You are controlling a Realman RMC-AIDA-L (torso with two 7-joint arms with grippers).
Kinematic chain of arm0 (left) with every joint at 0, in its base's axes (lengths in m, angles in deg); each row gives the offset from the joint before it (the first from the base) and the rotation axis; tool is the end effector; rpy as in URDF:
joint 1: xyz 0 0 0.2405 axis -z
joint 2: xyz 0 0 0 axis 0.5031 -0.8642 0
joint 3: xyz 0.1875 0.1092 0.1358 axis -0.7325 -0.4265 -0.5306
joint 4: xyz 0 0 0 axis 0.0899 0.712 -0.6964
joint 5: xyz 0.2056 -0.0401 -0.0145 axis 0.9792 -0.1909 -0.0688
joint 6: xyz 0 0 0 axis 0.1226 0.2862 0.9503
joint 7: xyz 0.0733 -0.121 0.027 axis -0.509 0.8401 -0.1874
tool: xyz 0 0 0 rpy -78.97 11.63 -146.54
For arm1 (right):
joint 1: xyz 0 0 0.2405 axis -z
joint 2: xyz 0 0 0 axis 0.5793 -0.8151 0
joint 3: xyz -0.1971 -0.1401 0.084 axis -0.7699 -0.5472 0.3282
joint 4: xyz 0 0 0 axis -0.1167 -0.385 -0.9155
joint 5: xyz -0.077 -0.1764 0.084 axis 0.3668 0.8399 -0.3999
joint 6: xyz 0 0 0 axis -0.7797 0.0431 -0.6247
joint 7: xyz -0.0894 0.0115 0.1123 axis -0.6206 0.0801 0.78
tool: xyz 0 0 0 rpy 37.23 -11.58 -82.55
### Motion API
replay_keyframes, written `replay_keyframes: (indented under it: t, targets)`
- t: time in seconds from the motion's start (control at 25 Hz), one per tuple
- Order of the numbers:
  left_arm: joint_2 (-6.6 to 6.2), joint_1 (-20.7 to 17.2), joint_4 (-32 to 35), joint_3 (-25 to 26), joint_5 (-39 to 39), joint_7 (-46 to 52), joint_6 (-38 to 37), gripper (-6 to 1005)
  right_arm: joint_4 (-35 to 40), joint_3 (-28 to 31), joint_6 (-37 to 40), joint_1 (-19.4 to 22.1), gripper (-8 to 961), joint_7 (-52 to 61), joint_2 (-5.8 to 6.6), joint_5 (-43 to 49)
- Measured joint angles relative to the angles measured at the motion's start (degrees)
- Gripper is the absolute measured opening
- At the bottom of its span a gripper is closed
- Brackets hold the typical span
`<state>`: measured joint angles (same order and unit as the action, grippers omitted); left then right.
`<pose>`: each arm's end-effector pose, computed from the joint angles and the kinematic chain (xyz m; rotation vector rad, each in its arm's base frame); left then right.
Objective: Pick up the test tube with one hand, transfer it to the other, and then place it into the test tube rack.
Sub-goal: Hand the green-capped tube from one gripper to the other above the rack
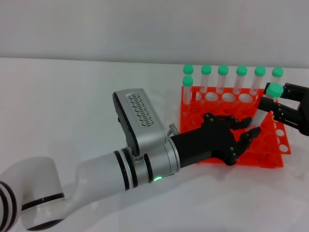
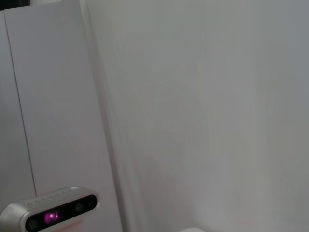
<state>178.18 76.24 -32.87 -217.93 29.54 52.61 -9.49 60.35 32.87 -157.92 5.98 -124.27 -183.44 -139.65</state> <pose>-0.1447 0.3285 -0.1472 -2.5809 -0.2266 -0.9749 0.2468 0.3382 0.0562 -2.5231 0.3908 1.1121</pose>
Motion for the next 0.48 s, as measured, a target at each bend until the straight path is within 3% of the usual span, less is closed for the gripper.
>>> replay_keyframes:
  t: [0.28, 0.48]
  targets:
    - [0.00, 0.02, -0.01, 0.00, -0.02, 0.00, 0.11, 313, 0.03, 1.21, -0.13, 0.71, 420, -1.11, -0.21, -0.15]
    - [0.00, 0.37, -0.01, -0.01, -0.01, -0.03, 0.57, 318, 0.04, 1.22, -0.23, 0.81, 267, -1.51, -0.24, -0.15]
